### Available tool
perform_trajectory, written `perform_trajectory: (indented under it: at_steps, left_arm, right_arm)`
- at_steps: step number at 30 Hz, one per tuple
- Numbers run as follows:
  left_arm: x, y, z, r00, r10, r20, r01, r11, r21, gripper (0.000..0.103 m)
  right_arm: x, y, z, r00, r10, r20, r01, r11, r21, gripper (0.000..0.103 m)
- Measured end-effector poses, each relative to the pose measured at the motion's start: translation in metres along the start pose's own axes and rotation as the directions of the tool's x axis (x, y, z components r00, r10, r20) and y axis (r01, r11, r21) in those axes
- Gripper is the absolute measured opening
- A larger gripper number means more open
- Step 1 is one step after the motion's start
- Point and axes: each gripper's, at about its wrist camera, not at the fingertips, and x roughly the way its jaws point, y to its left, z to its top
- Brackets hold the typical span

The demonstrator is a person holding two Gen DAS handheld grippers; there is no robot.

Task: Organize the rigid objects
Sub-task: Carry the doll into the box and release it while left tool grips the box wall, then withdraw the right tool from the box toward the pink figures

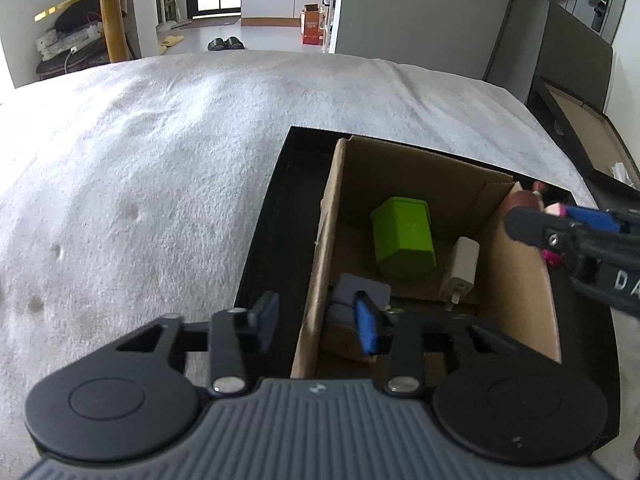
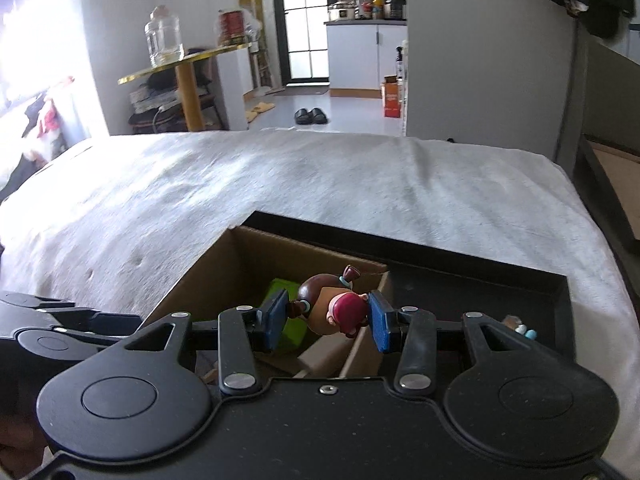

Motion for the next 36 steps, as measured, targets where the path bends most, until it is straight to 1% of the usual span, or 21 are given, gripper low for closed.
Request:
perform_trajectory:
  at_steps: [4, 7, 10, 17, 21, 23, 27, 31, 36]
  left_arm:
    - [0.001, 0.006, -0.003, 1.000, -0.027, -0.005, 0.027, 1.000, -0.015, 0.023]
    - [0.000, 0.009, -0.006, 1.000, -0.029, 0.005, 0.029, 0.999, -0.012, 0.017]
    - [0.000, 0.011, -0.008, 0.999, -0.050, 0.006, 0.050, 0.999, -0.014, 0.013]
    - [0.003, 0.011, -0.010, 0.998, -0.063, 0.001, 0.063, 0.998, -0.009, 0.012]
    - [0.004, 0.011, -0.010, 0.998, -0.056, -0.001, 0.056, 0.998, -0.005, 0.012]
    - [0.003, 0.011, -0.010, 0.998, -0.056, 0.002, 0.056, 0.998, -0.007, 0.012]
    - [0.002, 0.010, -0.010, 0.999, -0.052, 0.007, 0.052, 0.999, -0.003, 0.012]
    - [0.000, 0.007, -0.010, 0.999, -0.048, 0.006, 0.048, 0.999, 0.002, 0.012]
    - [0.000, 0.004, -0.009, 1.000, -0.025, -0.001, 0.025, 1.000, 0.003, 0.012]
  right_arm:
    - [0.008, 0.012, -0.004, 0.999, 0.014, -0.031, -0.014, 1.000, -0.012, 0.043]
    - [0.015, 0.020, -0.008, 0.998, 0.018, -0.058, -0.019, 1.000, -0.021, 0.043]
    - [0.020, 0.028, -0.012, 0.996, 0.018, -0.083, -0.021, 0.999, -0.036, 0.043]
    - [0.027, 0.038, -0.025, 0.992, 0.014, -0.123, -0.020, 0.999, -0.048, 0.043]
    - [0.033, 0.040, -0.028, 0.990, 0.005, -0.142, -0.012, 0.999, -0.048, 0.043]
    - [0.035, 0.040, -0.028, 0.989, 0.005, -0.144, -0.011, 0.999, -0.039, 0.043]
    - [0.038, 0.043, -0.029, 0.989, -0.006, -0.147, -0.003, 0.998, -0.057, 0.043]
    - [0.035, 0.043, -0.029, 0.991, -0.019, -0.132, 0.011, 0.998, -0.061, 0.044]
    - [0.023, 0.036, -0.026, 0.995, -0.025, -0.095, 0.020, 0.998, -0.052, 0.044]
